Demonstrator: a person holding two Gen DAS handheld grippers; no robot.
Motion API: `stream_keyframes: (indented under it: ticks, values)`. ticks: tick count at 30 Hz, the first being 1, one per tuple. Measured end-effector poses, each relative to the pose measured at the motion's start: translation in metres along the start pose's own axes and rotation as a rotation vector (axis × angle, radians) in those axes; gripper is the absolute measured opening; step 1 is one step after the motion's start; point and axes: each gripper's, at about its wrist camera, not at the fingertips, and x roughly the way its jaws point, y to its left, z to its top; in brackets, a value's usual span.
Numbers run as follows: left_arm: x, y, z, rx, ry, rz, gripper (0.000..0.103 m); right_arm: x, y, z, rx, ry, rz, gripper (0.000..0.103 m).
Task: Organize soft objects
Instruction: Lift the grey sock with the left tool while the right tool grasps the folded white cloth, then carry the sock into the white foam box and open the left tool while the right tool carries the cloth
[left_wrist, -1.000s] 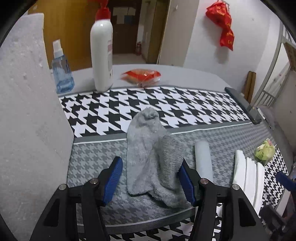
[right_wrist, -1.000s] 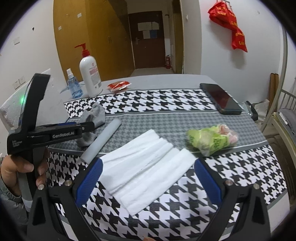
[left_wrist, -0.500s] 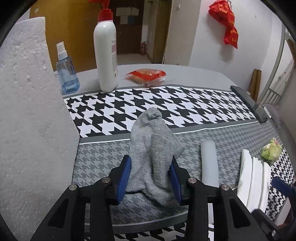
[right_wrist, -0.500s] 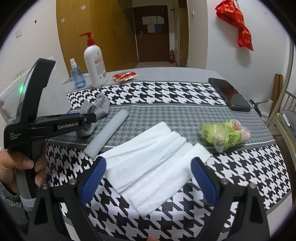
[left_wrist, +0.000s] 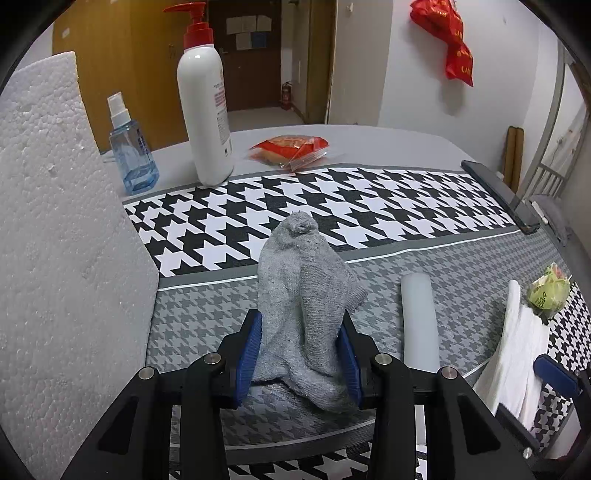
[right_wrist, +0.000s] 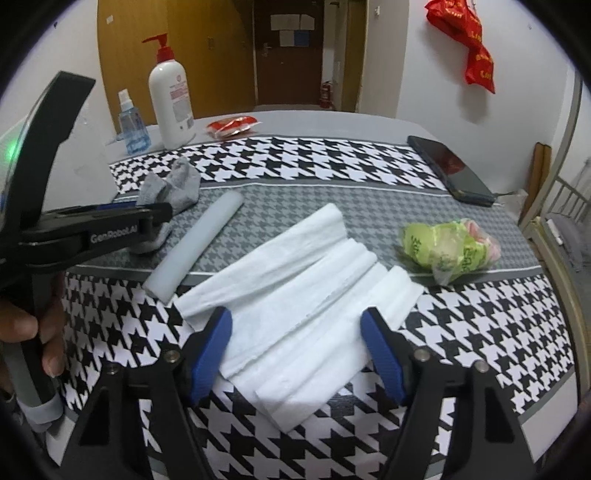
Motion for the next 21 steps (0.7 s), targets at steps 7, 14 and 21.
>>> stream_keyframes:
  ticks: [7,14,21]
  values:
    - [0.0,-0.001,0.0,0.004,0.001,-0.003,0.042,-0.006,0.005,-0.001,0.007,-0.012,-0.016,0.024]
    - [0.0,-0.002,-0.001,0.005,0.0,-0.005,0.042,-0.02,-0.003,-0.006,0.087,-0.042,0.011,0.011]
    - [-0.001,-0.002,-0.001,0.0,-0.001,-0.012,0.042,-0.054,-0.003,-0.005,0.104,-0.13,-0.016,0.011]
